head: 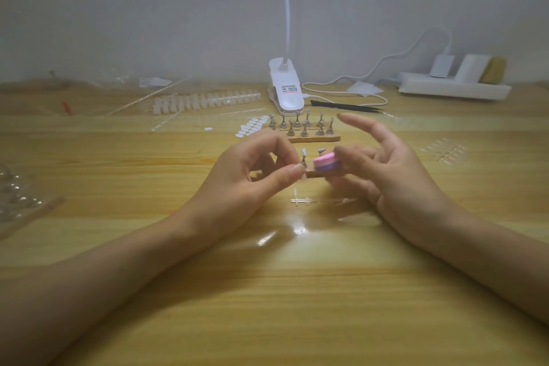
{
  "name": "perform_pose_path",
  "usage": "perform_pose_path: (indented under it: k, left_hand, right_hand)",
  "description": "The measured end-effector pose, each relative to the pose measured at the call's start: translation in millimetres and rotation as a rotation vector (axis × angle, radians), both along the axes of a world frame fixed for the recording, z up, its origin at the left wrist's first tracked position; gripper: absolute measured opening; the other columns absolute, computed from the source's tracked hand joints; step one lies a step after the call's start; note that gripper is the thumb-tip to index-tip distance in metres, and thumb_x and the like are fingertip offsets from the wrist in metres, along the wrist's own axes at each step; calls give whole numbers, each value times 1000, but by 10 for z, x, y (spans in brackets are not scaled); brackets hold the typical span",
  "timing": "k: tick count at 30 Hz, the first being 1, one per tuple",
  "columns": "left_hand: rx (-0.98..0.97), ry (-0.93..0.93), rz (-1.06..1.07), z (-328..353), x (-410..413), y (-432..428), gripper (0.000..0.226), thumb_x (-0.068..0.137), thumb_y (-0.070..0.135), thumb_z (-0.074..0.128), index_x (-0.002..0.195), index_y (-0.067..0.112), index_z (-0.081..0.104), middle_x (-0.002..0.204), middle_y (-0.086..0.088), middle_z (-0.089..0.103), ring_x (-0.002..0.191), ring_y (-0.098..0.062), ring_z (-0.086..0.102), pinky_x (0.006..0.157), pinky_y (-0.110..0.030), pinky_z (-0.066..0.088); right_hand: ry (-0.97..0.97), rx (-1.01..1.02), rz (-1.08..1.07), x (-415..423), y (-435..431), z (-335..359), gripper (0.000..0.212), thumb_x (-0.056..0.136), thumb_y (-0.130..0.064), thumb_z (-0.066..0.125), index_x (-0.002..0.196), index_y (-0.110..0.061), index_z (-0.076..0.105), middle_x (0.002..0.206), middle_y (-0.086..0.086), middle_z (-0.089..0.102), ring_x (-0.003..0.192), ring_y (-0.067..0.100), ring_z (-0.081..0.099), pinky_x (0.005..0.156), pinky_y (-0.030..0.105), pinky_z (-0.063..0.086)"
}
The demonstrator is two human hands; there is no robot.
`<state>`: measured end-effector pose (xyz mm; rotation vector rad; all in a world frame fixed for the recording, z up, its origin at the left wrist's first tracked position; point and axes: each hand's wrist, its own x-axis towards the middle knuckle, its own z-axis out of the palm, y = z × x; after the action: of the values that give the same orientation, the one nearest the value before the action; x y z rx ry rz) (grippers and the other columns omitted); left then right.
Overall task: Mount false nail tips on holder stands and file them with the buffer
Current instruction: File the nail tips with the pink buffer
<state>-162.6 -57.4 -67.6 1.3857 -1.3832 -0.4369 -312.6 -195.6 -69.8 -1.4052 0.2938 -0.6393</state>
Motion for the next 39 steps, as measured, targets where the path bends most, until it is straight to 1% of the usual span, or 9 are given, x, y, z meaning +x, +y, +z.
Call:
perform_pose_path:
  k: [5,9,12,17,21,25,29,34,39]
  left_hand:
    - [13,-22,3,12,-12,6,10,86,24,65,81,16,60,84,6,59,70,-11,53,64,-15,40]
    - [2,-45,25,11,-12,17,10,86,24,65,81,16,60,85,6,60,70,-13,54,64,-13,40]
    - [-7,-84,28,21,-30,8,10,86,24,65,79,19,59,83,12,56,68,-6,52,61,-12,39]
    - [-21,-118,20,18,-31,15,9,87,22,65,79,22,59,84,14,55,68,-6,52,61,-14,41]
    - [-13,-144,6,18,-29,-1,9,88,23,64,81,19,60,86,12,55,69,-6,52,60,-14,41]
    - [-13,-141,-14,3,-26,2,8,87,22,65,82,17,61,86,13,55,68,-4,51,59,-12,39]
    - [-23,-168,-25,8,-44,-5,9,89,19,64,82,14,61,85,11,55,71,-2,52,62,-8,38]
    - [-14,-157,-37,10,-49,-2,8,88,18,65,81,18,61,84,12,54,69,-4,51,60,-9,37]
    - [8,-151,-37,16,-49,-5,11,88,22,65,81,16,62,85,9,56,69,-6,52,60,-14,40]
  right_hand:
    - [51,-124,112,-7,65,4,69,79,-17,76,141,-26,46,92,17,75,82,29,75,69,31,60]
    - [16,-60,-25,-11,-5,13,68,76,-23,73,139,-20,46,88,13,77,79,23,75,66,27,59]
    - [51,-114,65,-14,50,13,68,75,-20,77,138,-24,50,89,17,75,80,29,76,67,32,60]
    - [11,-62,-43,-25,-26,40,75,72,-27,75,140,-18,46,85,14,77,77,23,75,65,27,59]
    - [43,-116,100,-11,48,21,70,75,-21,78,138,-24,50,85,19,74,74,27,74,61,28,58]
    - [4,-65,-69,-22,-46,49,74,70,-32,76,137,-20,48,83,13,77,75,23,75,63,25,58]
    - [69,-198,115,-25,42,28,71,76,-21,82,139,-26,49,85,16,75,74,29,74,60,26,57]
    - [-5,-123,-49,-25,-18,54,72,75,-27,75,140,-20,45,83,13,76,75,24,75,62,25,57]
    - [51,-240,124,-40,79,42,71,80,-16,76,142,-27,44,86,15,75,75,28,75,64,29,59]
